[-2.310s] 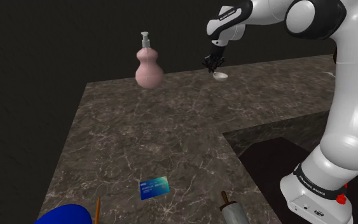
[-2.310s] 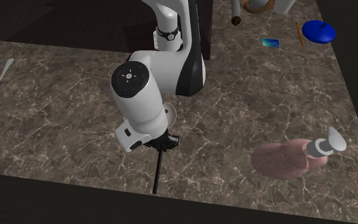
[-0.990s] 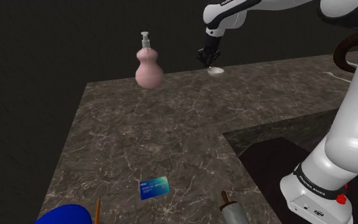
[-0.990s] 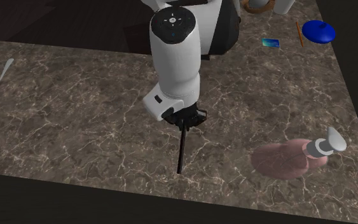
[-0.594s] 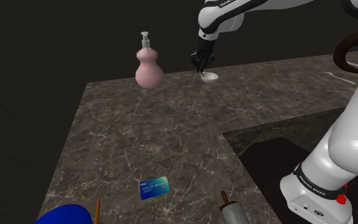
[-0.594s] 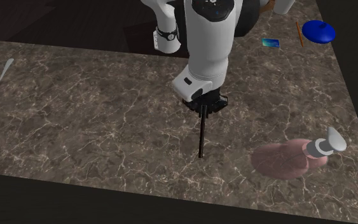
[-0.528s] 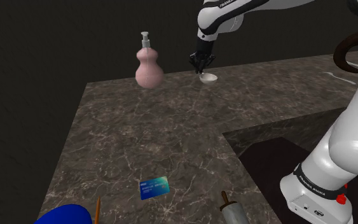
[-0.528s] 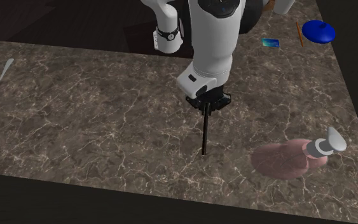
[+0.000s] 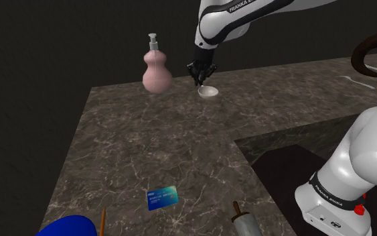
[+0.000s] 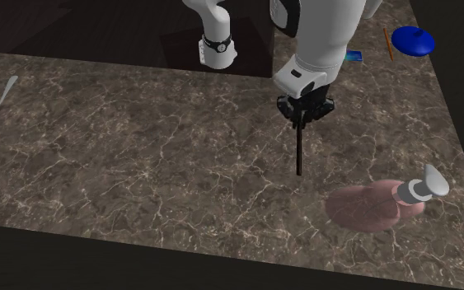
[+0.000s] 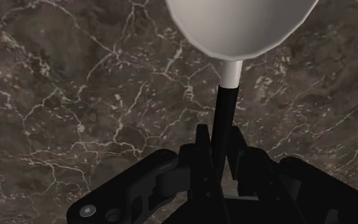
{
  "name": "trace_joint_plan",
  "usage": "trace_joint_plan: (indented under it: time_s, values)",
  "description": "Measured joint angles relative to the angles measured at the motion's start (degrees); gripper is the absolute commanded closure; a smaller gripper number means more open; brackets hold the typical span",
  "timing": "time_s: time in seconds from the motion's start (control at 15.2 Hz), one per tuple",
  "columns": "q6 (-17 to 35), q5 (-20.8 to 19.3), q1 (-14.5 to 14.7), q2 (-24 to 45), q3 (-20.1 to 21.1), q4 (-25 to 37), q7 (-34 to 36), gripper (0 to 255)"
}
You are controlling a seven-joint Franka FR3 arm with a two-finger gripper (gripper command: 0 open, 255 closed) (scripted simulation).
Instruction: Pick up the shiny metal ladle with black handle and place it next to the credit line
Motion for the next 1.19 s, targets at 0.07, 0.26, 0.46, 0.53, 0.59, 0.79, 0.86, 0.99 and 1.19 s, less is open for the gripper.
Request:
trace_joint_plan:
  time_s: [0.07, 0.26, 0.46, 0.53, 0.59, 0.79, 0.86, 0.99, 1.19]
  values:
    - [0.3, -0.3, 0.7, -0.3, 0.6, -0.6, 1.5, 255]
    - [0.2, -1.0, 2.6, -1.0, 2.5, -1.1, 5.7, 255]
    - [0.4, -1.8, 4.8, -1.4, 4.7, -1.7, 10.4, 255]
    - [0.7, -2.0, 5.4, -1.7, 5.3, -2.3, 11.7, 255]
    - [0.8, -2.2, 6.0, -1.6, 5.9, -2.3, 13.1, 255]
    - [0.5, -3.0, 8.1, -1.5, 8.1, -2.0, 17.8, 255]
    - [0.5, -3.3, 8.8, -1.0, 8.7, -1.4, 19.3, 255]
    - [0.1, -3.9, 10.1, -0.1, 10.0, -0.3, 22.2, 255]
    - [-0.3, -4.8, 12.3, 0.6, 12.0, 0.7, 26.9, 255]
